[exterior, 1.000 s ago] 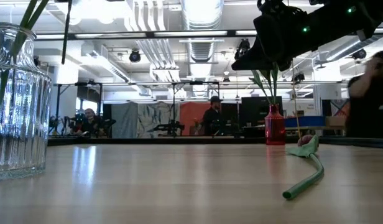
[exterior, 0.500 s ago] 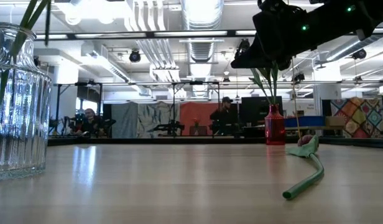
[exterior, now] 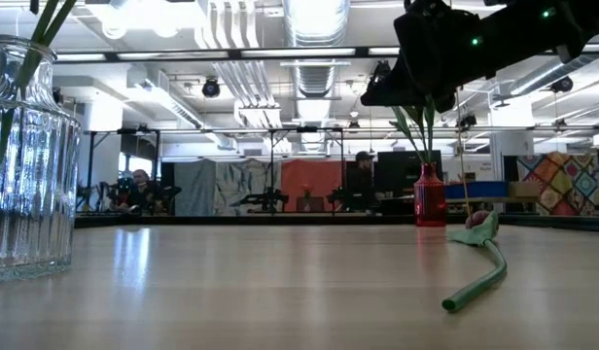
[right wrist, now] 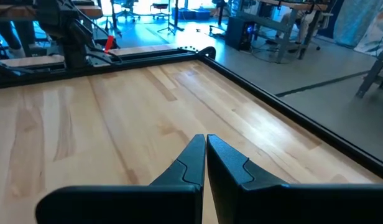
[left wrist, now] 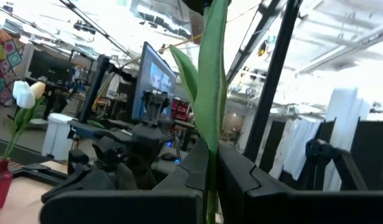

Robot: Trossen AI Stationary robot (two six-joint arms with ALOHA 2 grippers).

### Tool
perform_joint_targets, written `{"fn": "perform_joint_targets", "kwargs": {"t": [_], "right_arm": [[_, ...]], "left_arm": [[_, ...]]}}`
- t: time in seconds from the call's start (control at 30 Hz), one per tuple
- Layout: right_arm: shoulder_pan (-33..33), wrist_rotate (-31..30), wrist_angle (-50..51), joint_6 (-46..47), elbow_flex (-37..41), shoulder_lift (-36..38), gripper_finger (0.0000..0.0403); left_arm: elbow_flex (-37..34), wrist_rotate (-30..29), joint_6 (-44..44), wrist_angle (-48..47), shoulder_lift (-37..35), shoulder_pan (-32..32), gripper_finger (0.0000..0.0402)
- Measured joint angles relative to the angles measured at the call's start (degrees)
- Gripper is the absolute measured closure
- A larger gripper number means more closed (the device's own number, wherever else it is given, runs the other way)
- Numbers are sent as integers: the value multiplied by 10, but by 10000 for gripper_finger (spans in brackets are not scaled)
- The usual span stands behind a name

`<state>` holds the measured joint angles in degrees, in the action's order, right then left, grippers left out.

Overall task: Sort flowers into vase by color
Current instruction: Put the black flower into the transparent vase

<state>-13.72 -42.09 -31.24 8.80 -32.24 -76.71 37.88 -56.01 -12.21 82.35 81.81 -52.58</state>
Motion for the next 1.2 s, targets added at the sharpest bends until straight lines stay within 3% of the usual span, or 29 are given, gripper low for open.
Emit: {"fn": "perform_joint_targets", "kwargs": {"t": [0.13,0.37,0.57,0.97,1.2], "right_arm": [[0,1,1,4,0,0,394],[0,1,5,3,0,0,394],[0,1,4,3,0,0,394],[0,1,4,2,0,0,394],[0,1,4,2,0,0,394]], "left_arm": [[-1,-1,-25,79,36,-3,401],[15,-8,-45,76,54,-16,401],[15,-54,-80,77,53,-38,401],[-6,-49,-56,77,53,-37,401],[-7,-13,-53,76,53,-33,401]]}}
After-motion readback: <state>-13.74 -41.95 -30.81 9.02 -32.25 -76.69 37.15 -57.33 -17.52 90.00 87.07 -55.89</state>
